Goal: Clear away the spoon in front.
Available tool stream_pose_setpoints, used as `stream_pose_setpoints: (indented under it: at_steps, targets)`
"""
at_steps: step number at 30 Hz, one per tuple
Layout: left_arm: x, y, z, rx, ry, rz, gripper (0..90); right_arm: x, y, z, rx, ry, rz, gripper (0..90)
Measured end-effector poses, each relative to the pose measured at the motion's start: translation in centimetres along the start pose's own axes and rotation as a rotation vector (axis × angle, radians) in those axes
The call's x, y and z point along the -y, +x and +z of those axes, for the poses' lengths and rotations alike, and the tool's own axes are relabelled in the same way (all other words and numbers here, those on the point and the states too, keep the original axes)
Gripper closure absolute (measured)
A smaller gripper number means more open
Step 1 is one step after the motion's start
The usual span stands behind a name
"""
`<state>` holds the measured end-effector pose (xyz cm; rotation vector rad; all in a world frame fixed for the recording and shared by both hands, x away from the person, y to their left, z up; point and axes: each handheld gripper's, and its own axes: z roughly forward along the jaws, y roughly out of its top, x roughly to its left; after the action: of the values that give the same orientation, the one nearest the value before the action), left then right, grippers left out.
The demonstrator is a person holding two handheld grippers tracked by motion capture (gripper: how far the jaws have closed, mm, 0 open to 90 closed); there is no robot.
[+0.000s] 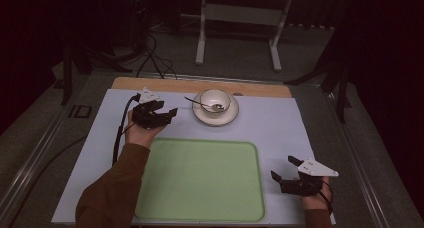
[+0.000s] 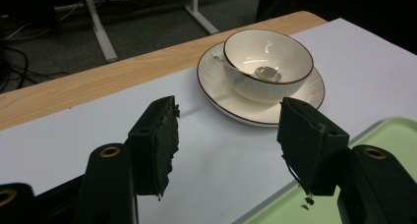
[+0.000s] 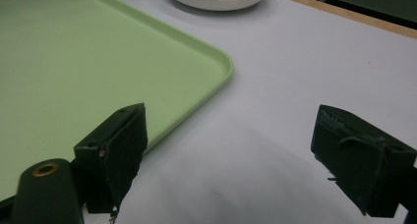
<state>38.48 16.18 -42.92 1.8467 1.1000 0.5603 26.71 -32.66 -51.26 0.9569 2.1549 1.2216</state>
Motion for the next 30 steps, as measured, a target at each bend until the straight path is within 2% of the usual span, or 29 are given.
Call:
stream_pose_setpoints:
  at_steps: [15, 16, 26, 30]
  targets:
    - [-0.6, 0.0, 2.3, 0.009, 0.034, 0.019, 39.6, 0.0, 0.0, 0.0, -0.001, 0.000, 0.000, 13.6]
    - [-0.9, 0.2, 2.9, 0.011, 0.037, 0.023, 40.7, 0.0, 0.0, 0.0, -0.001, 0.000, 0.001, 13.6]
    - [-1.8, 0.1, 4.8, 0.018, 0.062, 0.036, 44.0, 0.0, -0.1, 0.0, -0.001, -0.002, 0.000, 13.6]
    - [-2.0, 0.2, 6.1, 0.026, 0.087, 0.019, 45.8, 0.0, -0.1, 0.0, -0.002, -0.004, 0.001, 13.6]
